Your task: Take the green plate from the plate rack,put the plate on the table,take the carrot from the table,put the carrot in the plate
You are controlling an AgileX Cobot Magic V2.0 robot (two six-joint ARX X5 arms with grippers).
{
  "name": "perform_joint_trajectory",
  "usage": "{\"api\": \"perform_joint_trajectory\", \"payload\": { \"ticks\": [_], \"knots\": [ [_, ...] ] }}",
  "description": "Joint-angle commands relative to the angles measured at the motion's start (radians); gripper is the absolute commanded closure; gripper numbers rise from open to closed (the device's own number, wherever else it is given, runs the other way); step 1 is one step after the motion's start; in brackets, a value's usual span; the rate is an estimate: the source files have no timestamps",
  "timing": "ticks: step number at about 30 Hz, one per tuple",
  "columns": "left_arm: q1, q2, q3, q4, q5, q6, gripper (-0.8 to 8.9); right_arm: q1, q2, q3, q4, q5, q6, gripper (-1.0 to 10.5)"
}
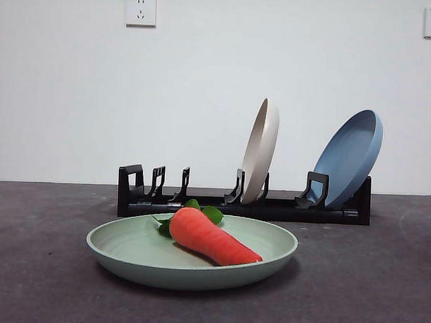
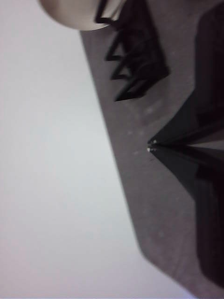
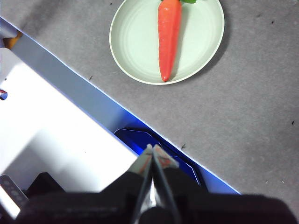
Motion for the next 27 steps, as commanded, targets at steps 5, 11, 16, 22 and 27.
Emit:
{"api": "perform_joint_trajectory", "payload": {
  "ticks": [5,11,16,22,27],
  "knots": [
    [0.004,-0.082,-0.115,-0.02,-0.002,-0.054,8.15,0.002,-0.001,-0.002,0.005,0.003,-0.001,9.5],
    [0.004,-0.127,-0.147,-0.135,0.002,-0.082,8.14,0.002,-0.001,-0.002,0.004,0.003,-0.001,9.5],
    [0.004,-0.15,-0.147,-0.231,0.007,-0.121,8.15,0.002,-0.001,-0.002,0.005,0.003,-0.001,9.5],
    [0.002,-0.15,-0.147,-0.232,0.003,-0.131,8.14,0.002,-0.001,-0.002,0.005,0.003,-0.001,9.5],
    [0.002,-0.15,-0.147,-0.232,0.003,-0.131,8.14,0.002,-0.001,-0.002,0.005,0.003,-0.001,9.5]
  ]
}}
